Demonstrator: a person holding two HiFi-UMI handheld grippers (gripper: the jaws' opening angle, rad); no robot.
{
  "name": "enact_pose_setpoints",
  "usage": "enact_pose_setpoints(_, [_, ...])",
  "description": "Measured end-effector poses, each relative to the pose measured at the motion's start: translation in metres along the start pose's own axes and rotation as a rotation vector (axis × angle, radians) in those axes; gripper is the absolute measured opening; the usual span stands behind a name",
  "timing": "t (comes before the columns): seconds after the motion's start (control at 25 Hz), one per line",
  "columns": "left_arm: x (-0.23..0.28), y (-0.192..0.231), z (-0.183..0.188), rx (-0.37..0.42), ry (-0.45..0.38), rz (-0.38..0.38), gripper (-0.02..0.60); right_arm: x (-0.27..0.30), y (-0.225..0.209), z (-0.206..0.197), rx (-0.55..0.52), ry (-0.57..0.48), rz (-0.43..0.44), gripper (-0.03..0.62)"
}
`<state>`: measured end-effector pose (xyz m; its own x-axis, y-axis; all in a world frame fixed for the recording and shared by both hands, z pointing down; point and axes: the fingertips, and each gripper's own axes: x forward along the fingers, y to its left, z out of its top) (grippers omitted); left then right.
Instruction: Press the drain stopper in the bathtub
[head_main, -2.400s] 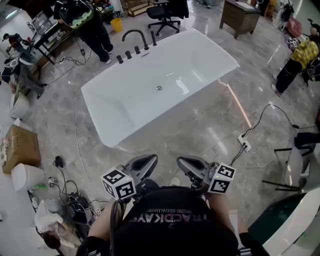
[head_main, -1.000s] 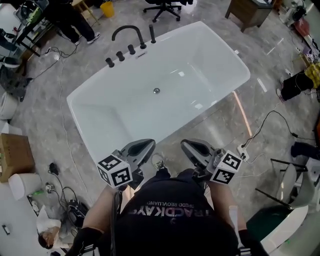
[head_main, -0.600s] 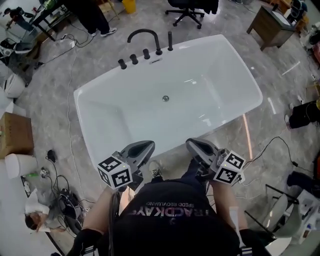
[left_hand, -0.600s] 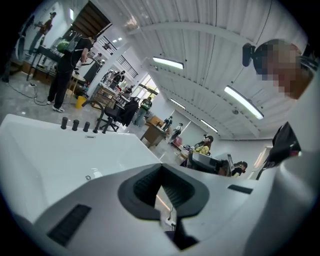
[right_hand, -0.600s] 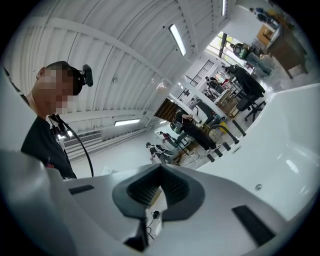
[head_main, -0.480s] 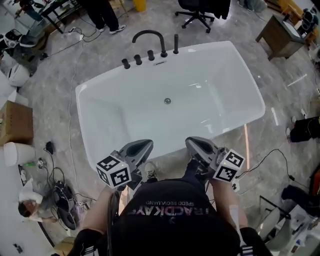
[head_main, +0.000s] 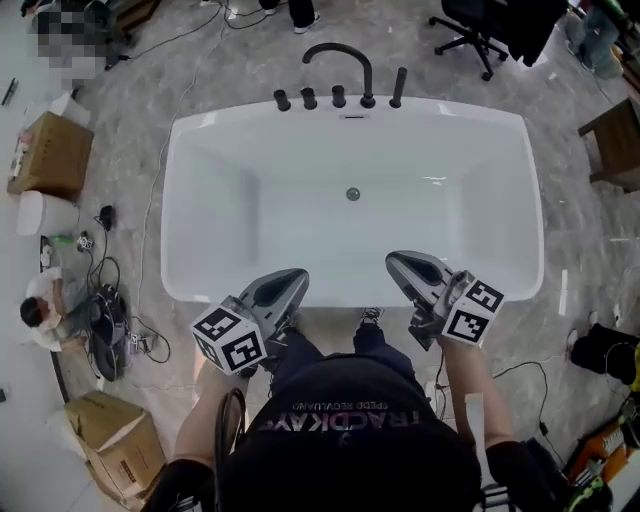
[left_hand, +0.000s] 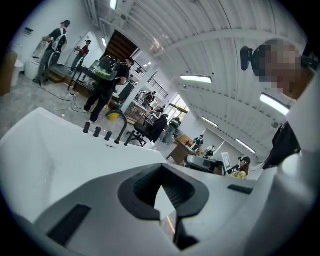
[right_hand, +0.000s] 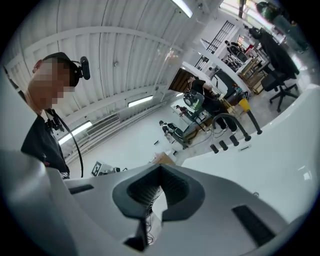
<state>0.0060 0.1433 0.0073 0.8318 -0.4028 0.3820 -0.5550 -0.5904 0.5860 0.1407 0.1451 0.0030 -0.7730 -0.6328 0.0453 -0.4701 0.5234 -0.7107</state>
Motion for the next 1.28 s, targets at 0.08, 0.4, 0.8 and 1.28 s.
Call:
enact_pose_setpoints(0.08, [0.003, 0.008, 0.0, -0.017, -0.014, 0.036, 0.008, 0.004, -0.01, 0.006, 0.002, 0.021, 0.01, 0.011])
enact_pose_setpoints(0.4, [-0.002, 0.035, 0.013, 0.042, -0.027, 0.039, 0.008, 0.038, -0.014, 0.006, -0.017, 0.04, -0.019, 0.01])
enact_pose_setpoints(0.8, [-0.047, 0.091, 0.032, 0.114, 0.017, -0.066, 0.008, 0.095, 0.011, -0.02, -0.007, -0.02, -0.17, 0.011])
enact_pose_setpoints(1.28, [-0.06, 0.133, 0.012, 0.065, 0.054, -0.013, 0.008, 0.085, -0.022, -0.047, -0.01, 0.042, -0.281, 0.011])
